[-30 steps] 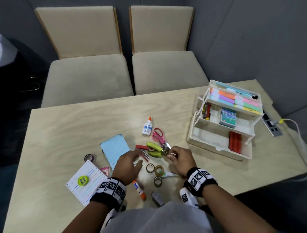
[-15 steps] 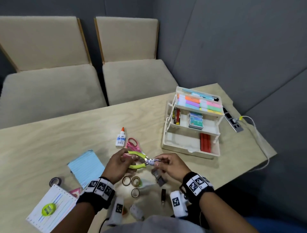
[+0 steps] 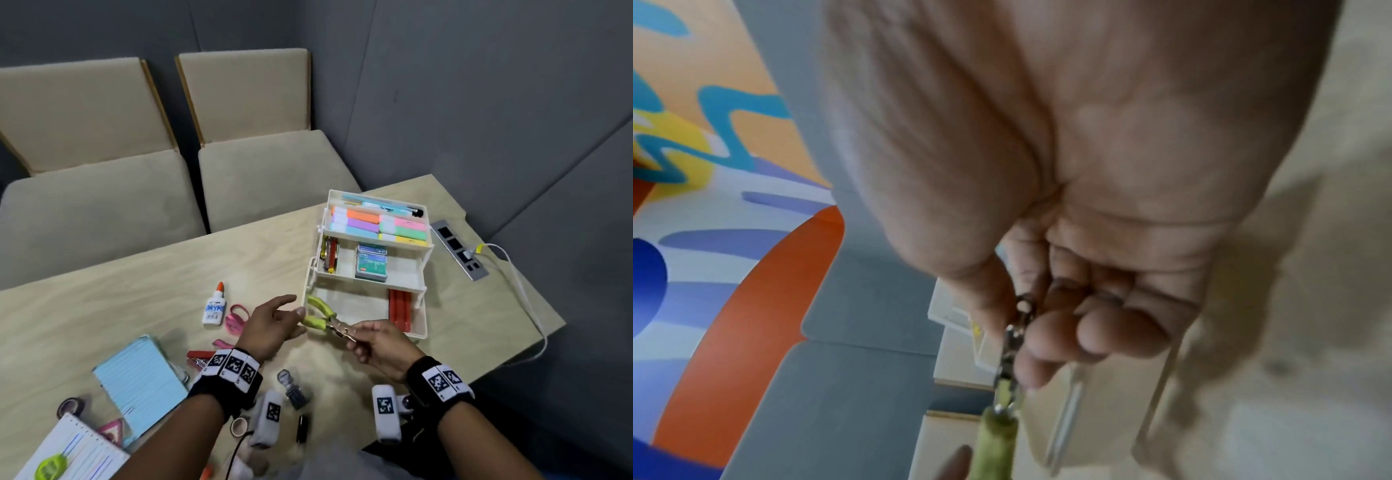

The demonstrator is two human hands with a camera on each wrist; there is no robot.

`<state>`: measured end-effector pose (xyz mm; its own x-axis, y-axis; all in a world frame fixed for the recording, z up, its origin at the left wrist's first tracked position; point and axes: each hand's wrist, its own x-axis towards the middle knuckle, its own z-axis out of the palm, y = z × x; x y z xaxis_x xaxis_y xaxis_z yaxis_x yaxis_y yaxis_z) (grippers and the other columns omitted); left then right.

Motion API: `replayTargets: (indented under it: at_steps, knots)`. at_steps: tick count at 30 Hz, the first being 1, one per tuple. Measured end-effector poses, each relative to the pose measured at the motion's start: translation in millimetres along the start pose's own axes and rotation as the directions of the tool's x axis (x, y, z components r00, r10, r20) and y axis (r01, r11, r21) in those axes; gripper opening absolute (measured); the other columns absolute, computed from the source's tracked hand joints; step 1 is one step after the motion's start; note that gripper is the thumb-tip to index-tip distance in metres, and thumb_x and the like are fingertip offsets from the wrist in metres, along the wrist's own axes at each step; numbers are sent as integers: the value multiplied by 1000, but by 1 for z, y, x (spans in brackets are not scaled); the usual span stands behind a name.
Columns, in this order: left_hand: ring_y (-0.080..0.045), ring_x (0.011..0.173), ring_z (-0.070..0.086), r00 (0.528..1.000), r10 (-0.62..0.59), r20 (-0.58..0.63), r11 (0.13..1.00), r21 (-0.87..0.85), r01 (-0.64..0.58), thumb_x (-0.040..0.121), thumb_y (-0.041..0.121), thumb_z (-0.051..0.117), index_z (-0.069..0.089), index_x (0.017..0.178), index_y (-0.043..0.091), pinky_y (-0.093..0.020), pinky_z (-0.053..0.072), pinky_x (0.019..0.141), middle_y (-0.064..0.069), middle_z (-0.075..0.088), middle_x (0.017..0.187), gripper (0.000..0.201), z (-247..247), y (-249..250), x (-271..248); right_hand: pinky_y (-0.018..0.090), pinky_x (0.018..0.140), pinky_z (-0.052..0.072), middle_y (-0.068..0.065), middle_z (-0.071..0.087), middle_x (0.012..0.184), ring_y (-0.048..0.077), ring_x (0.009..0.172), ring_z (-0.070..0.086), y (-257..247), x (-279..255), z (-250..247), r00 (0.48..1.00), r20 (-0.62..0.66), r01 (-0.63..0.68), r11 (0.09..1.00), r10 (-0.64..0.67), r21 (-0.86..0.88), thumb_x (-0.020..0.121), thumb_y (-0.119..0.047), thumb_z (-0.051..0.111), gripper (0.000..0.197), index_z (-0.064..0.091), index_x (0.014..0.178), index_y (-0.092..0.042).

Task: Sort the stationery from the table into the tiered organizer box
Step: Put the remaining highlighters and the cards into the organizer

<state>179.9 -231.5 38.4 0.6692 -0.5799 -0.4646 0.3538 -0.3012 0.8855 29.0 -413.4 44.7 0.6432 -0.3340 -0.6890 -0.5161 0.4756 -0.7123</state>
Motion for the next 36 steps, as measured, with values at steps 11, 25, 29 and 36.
replayTargets:
  at_steps: [11, 25, 29, 36]
  knots:
    - [-28, 128, 48, 957, 84, 278, 293, 911, -290, 90, 24, 54, 50, 140, 21, -31, 36, 108, -8, 49, 142, 50, 46, -9, 29, 20, 37, 41, 13, 60, 62, 11, 40, 47, -29, 44, -20, 973, -206, -77, 987, 105, 142, 101, 0, 47, 18, 62, 92, 4]
    - [-24, 134, 43, 959, 77, 273, 356, 891, -282, 90, 10, 53, 41, 147, 20, -27, 31, 108, -4, 45, 147, 59, 50, -3, 16, 33, 74, 56, 11, 75, 96, 28, 92, 70, -40, 117, 25, 999, 12, 38, 577, -49, -816, 90, -25, 62, 24, 73, 91, -4]
    - [-22, 139, 36, 966, 65, 249, 372, 893, -255, 88, 11, 54, 34, 150, 27, -32, 34, 112, 2, 35, 154, 67, 48, -17, 18, 29, 68, 46, 11, 71, 90, 30, 90, 67, -34, 127, 30, 998, 20, 47, 500, -60, -865, 93, -27, 61, 22, 64, 83, -8]
    - [-25, 136, 38, 953, 176, 246, 452, 840, -300, 80, 7, 45, 39, 147, 30, -37, 36, 111, -2, 36, 155, 71, 41, -33, 17, 35, 87, 55, 9, 73, 103, 30, 98, 67, -22, 126, 22, 989, 76, 123, 431, -124, -894, 89, -31, 59, 21, 70, 95, -14]
